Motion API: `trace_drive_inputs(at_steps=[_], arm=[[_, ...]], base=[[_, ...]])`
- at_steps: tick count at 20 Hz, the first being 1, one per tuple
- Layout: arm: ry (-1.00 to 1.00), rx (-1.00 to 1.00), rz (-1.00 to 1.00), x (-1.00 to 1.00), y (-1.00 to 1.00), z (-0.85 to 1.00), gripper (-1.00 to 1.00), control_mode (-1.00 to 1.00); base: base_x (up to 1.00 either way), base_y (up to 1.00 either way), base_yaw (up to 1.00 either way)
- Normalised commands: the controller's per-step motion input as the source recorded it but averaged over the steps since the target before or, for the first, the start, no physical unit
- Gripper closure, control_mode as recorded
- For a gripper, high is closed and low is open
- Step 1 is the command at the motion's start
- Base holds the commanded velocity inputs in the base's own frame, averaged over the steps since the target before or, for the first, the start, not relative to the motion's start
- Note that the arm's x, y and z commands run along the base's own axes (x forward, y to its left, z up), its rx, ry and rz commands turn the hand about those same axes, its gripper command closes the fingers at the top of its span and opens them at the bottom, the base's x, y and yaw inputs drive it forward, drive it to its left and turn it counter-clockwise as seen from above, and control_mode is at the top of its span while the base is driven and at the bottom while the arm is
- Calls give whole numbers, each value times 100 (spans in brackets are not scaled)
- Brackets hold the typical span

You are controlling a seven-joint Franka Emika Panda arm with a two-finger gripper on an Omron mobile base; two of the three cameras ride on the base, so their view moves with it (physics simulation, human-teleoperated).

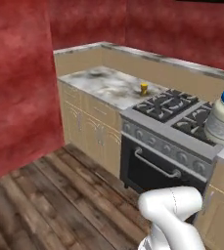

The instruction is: Collect the turmeric, mayonnaise, and shaker from the cabinet and place them next to the stove.

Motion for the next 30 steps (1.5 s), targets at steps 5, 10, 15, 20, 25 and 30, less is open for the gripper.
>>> trace_drive_inputs(at_steps=[5, 10, 15, 20, 25, 30], arm=[[0, 0, 0, 0, 0, 0, 100, 100], [0, 0, 0, 0, 0, 0, 100, 100], [0, 0, 0, 0, 0, 0, 100, 100], [0, 0, 0, 0, 0, 0, 100, 100], [0, 0, 0, 0, 0, 0, 100, 100], [0, 0, 0, 0, 0, 0, 100, 100]], base=[[-8, 16, -62], [0, 37, -60], [11, 76, -49], [27, 100, -37], [35, 99, -31], [48, 95, -20]])
